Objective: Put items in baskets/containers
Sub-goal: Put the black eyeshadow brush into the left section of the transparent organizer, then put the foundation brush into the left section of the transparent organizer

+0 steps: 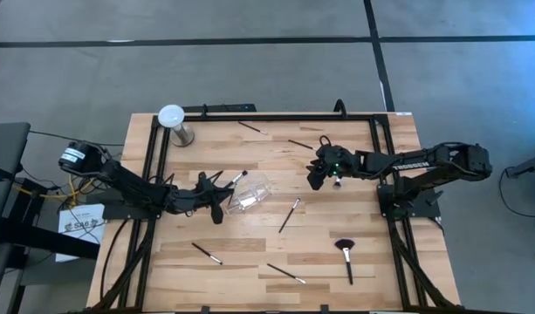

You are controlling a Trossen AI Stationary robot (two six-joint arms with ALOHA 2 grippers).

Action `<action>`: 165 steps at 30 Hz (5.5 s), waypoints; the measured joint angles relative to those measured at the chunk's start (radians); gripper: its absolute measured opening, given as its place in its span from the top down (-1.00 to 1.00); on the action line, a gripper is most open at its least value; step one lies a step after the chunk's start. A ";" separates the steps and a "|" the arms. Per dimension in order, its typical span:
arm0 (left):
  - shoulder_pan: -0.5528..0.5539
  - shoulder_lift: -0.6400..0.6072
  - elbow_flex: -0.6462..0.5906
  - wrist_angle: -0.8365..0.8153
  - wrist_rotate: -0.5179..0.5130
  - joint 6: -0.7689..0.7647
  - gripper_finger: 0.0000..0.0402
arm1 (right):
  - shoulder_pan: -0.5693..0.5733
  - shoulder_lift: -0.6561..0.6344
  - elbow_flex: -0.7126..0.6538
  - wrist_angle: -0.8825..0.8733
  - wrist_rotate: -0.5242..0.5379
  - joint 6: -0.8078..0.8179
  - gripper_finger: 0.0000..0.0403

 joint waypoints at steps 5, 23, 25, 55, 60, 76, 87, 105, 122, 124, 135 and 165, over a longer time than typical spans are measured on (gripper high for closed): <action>0.000 -0.014 0.000 0.001 -0.028 -0.012 0.80 | 0.004 0.000 0.000 0.000 0.000 0.000 0.42; -0.007 -0.134 0.002 0.007 -0.017 0.019 0.39 | 0.032 0.000 0.000 -0.001 -0.001 0.008 0.42; -0.026 -0.178 0.007 0.006 -0.017 0.050 0.40 | 0.032 0.000 0.000 -0.001 -0.001 0.010 0.42; -0.338 0.151 0.742 -1.398 0.556 0.075 0.41 | 0.059 0.000 0.000 -0.001 -0.003 0.018 0.42; -0.343 0.238 0.739 -1.443 0.690 0.035 0.41 | 0.059 0.000 0.000 -0.002 -0.003 0.018 0.42; -0.349 0.380 0.739 -1.432 0.657 0.036 0.41 | 0.059 0.000 0.000 -0.001 -0.002 0.018 0.42; -0.354 0.402 0.741 -1.426 0.607 -0.027 0.52 | 0.059 0.000 0.000 -0.001 -0.002 0.018 0.42; -0.340 0.313 0.748 -1.294 0.542 -0.210 0.93 | 0.059 0.000 0.000 -0.001 0.000 0.018 0.42; -0.266 0.059 0.678 -0.699 -0.207 0.121 0.89 | 0.089 0.000 0.000 0.015 0.000 0.018 0.42; -0.240 0.060 0.644 -0.600 -0.212 0.165 0.89 | 0.097 0.000 0.000 0.015 0.000 0.018 0.42; -0.034 0.060 0.445 -0.293 -0.216 0.166 0.89 | 0.123 0.000 0.000 0.015 0.001 0.018 0.42; 0.097 0.059 0.288 -0.269 -0.105 -0.018 0.88 | 0.130 0.000 0.000 0.021 0.001 0.019 0.42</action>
